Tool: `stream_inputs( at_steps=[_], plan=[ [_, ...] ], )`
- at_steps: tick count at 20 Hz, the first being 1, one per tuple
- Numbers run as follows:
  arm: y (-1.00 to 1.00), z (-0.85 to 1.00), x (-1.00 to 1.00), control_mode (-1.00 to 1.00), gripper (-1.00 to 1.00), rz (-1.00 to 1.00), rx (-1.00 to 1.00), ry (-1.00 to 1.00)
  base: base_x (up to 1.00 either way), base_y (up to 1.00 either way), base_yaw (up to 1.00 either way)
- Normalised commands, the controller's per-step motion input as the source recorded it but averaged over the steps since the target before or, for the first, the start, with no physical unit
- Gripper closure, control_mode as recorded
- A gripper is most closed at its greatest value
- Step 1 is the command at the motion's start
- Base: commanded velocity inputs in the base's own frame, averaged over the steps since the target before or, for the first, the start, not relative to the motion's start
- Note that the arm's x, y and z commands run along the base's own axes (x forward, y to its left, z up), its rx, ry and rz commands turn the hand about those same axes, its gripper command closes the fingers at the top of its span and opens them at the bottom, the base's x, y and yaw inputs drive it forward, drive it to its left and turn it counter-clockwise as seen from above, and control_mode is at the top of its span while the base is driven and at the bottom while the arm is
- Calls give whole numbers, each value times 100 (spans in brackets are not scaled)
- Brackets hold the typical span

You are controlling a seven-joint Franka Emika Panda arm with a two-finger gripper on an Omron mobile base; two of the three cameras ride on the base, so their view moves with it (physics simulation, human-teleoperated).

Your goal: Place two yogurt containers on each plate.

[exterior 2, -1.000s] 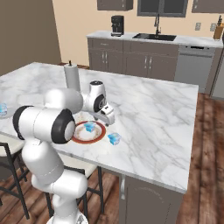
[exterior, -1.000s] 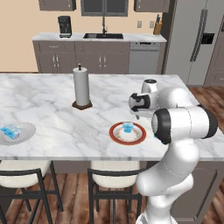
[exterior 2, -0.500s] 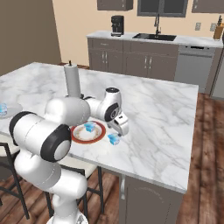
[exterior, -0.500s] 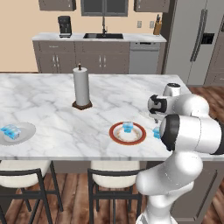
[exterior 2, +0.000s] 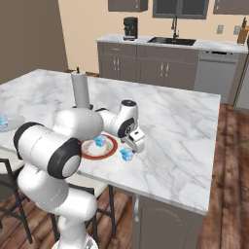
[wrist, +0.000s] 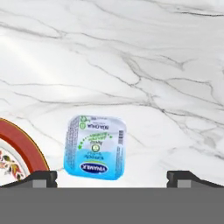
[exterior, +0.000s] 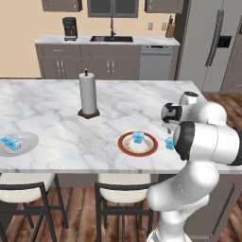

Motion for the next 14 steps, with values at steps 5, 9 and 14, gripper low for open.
stream_inputs(
  at_steps=[5,9,14],
  plan=[
    [0,-12,15,-100,-100,2,5,0,0,0,0],
    [0,-15,0,-100,-100,0,-2,0,0,0,0],
    [9,-17,0,-100,-100,0,-15,0,0,0,0]
  ],
)
